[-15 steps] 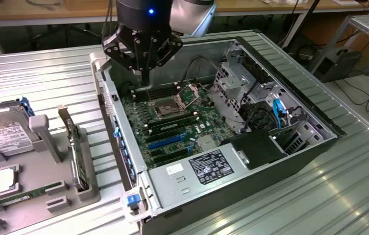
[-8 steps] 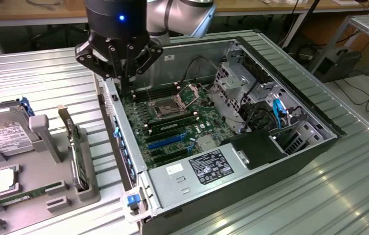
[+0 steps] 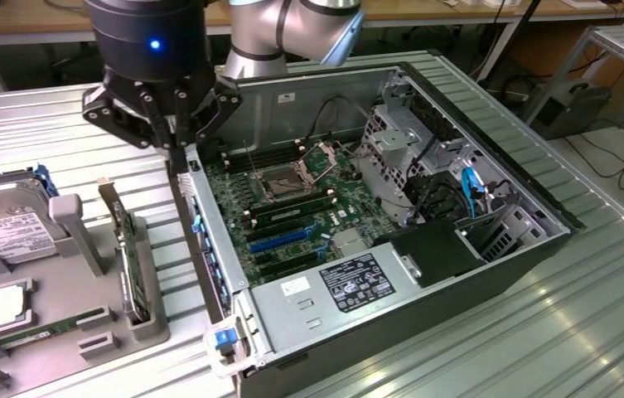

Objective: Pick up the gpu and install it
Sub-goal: 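Reach for the gpu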

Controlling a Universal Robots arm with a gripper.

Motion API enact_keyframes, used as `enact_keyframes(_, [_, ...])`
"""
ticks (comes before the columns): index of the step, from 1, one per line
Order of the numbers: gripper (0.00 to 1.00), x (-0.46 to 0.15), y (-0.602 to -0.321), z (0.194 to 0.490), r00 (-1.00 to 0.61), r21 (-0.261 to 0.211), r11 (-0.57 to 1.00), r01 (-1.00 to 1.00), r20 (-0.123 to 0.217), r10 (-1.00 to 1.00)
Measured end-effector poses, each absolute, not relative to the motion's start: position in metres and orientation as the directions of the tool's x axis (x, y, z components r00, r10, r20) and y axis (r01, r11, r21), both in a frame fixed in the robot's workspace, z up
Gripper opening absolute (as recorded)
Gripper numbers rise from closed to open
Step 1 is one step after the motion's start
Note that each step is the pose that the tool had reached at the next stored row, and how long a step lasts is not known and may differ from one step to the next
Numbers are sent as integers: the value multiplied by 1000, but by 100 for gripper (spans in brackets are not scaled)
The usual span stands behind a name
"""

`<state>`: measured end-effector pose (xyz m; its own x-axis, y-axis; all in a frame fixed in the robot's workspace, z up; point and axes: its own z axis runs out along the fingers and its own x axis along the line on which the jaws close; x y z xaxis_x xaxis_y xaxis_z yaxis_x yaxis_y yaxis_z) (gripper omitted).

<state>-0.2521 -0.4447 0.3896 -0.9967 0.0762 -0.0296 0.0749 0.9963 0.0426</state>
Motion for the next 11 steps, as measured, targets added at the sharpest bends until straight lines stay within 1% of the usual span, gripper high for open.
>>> enact_keyframes(11, [11,-320,-448,372,-997,34,997,75,-30,76])
